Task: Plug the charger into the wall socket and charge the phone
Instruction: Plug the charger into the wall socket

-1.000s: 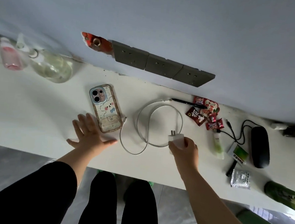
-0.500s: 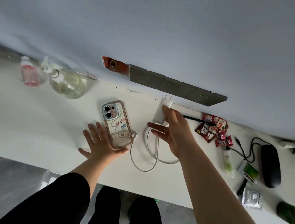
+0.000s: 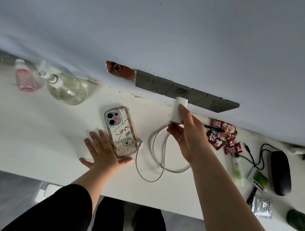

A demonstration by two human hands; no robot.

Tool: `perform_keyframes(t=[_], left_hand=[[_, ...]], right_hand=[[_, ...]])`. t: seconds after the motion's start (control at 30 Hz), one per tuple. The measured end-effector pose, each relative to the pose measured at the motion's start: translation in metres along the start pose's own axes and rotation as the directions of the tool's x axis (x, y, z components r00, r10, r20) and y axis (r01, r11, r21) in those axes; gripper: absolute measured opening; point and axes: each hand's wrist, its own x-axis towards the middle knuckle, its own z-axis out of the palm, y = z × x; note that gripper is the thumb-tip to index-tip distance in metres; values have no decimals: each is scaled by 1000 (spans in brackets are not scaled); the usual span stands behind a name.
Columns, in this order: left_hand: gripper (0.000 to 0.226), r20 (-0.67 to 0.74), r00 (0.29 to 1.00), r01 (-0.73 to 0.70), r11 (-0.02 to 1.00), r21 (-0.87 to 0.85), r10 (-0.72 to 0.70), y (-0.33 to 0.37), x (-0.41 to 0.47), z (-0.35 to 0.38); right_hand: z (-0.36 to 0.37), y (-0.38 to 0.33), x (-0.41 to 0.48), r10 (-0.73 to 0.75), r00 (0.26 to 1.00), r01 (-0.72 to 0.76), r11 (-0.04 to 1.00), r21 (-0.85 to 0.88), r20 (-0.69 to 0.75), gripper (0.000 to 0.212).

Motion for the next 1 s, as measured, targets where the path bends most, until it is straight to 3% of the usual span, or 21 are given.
perform_keyframes(t=[0.6, 0.83, 1.0], left_hand=[[156, 19, 1000, -6, 1000, -7, 6, 2, -3, -1], [155, 20, 1000, 7, 1000, 8, -7, 2, -4, -2], [155, 21, 1000, 10, 1000, 13, -10, 4, -5, -4]], right_hand=[[0, -8, -1, 6, 999, -8, 998, 56, 45, 24], [-7, 2, -2, 45, 992, -74, 965, 253, 117, 14], [-4, 5, -2, -3, 997, -19, 964, 265, 80, 11]])
